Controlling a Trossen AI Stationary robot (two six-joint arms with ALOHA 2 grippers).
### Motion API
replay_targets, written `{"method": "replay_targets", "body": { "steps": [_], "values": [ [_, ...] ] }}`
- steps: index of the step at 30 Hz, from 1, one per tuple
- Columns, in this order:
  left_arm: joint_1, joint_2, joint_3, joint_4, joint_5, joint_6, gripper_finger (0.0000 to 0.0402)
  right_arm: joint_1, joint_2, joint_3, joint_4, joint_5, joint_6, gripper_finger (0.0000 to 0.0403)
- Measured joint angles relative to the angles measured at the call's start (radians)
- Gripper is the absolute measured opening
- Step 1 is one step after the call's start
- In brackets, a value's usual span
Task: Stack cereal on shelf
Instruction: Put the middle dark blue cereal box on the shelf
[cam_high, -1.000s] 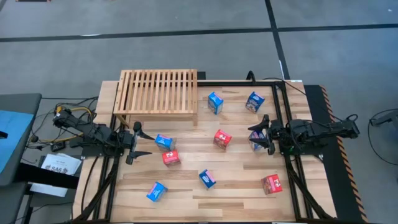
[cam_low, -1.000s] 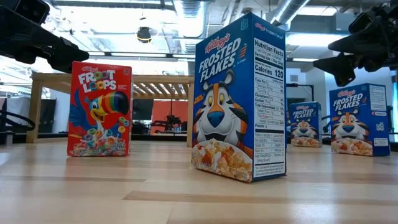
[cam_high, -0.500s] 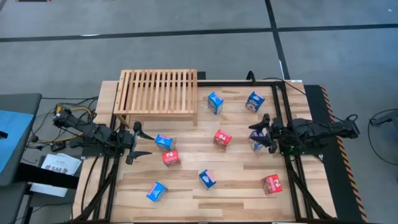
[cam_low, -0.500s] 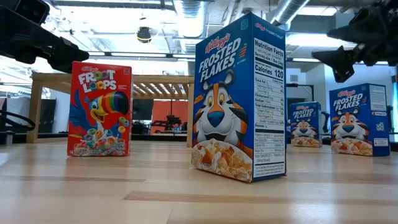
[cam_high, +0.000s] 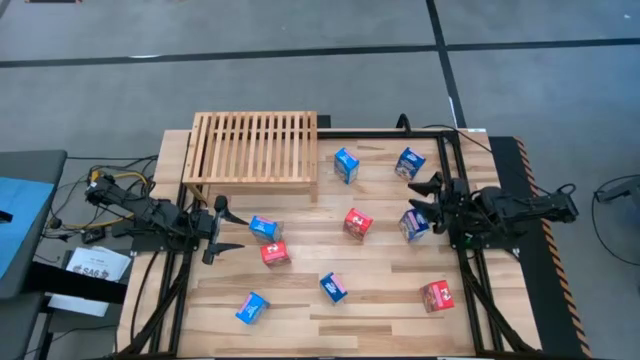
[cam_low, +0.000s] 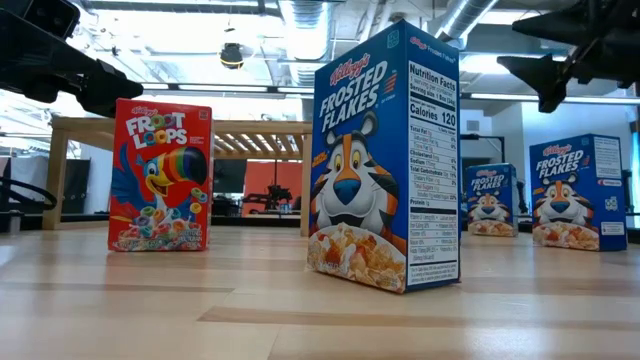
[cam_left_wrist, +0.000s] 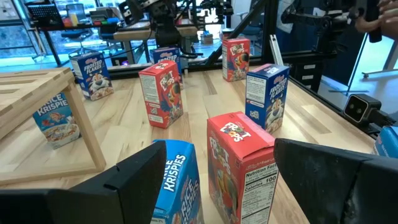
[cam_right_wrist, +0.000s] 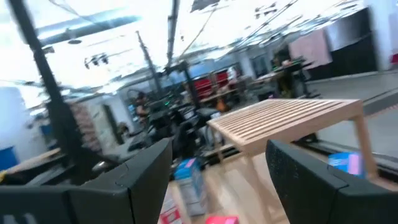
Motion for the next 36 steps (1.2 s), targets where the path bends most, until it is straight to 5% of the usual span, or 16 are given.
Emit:
{"method": "replay_targets", "body": {
  "steps": [14,26,36],
  "values": [
    [0.0,0.0,0.0,0.0,0.0,0.0,0.0289,0.0,0.19,0.302,-0.307,0.045,0.056,0.0286],
    [0.0,0.0,0.0,0.0,0.0,0.0,0.0289,0.001,0.533,0.637,-0.825,0.107,0.445,0.0286],
    [0.0,0.0,0.0,0.0,0.0,0.0,0.0289,0.001,0.688,0.781,-1.115,-0.03,0.867,0.0286]
  ]
}}
